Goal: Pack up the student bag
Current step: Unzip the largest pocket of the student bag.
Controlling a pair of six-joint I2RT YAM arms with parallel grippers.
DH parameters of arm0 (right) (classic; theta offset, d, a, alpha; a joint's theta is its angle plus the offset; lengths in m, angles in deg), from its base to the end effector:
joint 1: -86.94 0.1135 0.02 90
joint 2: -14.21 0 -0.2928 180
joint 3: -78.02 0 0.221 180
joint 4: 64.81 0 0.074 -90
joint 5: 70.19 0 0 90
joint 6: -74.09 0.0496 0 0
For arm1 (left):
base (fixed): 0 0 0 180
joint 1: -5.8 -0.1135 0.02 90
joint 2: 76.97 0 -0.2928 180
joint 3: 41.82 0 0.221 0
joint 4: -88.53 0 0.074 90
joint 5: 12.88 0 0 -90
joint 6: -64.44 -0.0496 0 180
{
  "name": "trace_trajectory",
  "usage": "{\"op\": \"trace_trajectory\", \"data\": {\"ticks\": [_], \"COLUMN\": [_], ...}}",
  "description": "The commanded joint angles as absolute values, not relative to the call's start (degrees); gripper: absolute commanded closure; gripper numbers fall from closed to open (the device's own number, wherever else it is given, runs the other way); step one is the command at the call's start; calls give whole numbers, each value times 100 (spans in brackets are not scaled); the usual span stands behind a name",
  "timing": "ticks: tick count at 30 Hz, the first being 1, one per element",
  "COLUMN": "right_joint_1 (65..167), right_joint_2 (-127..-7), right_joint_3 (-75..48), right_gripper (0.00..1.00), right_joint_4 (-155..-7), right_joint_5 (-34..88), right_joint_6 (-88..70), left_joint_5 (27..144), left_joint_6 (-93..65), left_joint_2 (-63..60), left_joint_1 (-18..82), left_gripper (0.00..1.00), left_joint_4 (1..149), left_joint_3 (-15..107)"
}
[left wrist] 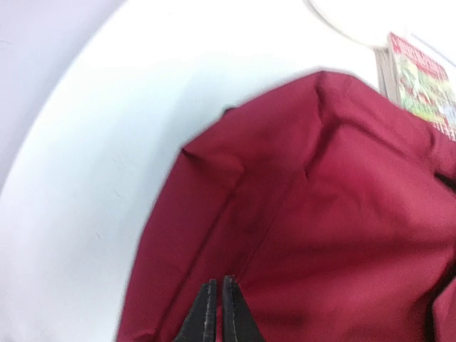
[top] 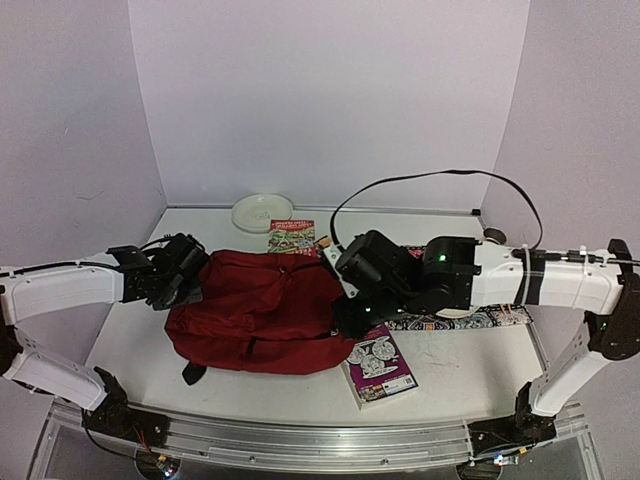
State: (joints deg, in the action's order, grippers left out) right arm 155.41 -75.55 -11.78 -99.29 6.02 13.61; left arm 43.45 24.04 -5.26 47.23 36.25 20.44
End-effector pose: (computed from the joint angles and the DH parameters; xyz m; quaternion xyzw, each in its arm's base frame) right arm 0.1360 0.3124 0.3374 -0.2401 0.8467 0.2795 0.3837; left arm 0.1687 -0.1122 0.2537 -0.1367 0.9208 0.0300 0.3642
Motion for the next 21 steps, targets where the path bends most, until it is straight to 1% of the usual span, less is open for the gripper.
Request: {"op": "trace_trajectory", "data": {"ticks": [1,6,11,15,21], "right_joint_1": [15593,15595,15586,15550,15523], "right_joint_2": [-7956,-8340,-8359,-8206,-8053], "right_joint_3": [-1540,-1814,-1722,-1483,-1301], "right_gripper": [100,100,100,100,100], "right_joint_4": [-9021,-8912,-8909,-8910,-8918], "right_joint_5": [1303,1299,858,590,415], "right_joint_6": [1035,898,955,1112,1182], "left_joint_5": [4027,4778,5439,5392,5419], "left_joint_6": [1835,1259,904,782,442], "left_joint_2": [-709,-1065,-1648,-1637,-1318], "left_joint_1": [4640,4668,5087,6028,6953], "left_gripper": [84,60,41,34,28], "left_joint_4": [3552,3753,4226,4541,5188], "left_joint_3": [2412,2518,2398,2439,2411]}}
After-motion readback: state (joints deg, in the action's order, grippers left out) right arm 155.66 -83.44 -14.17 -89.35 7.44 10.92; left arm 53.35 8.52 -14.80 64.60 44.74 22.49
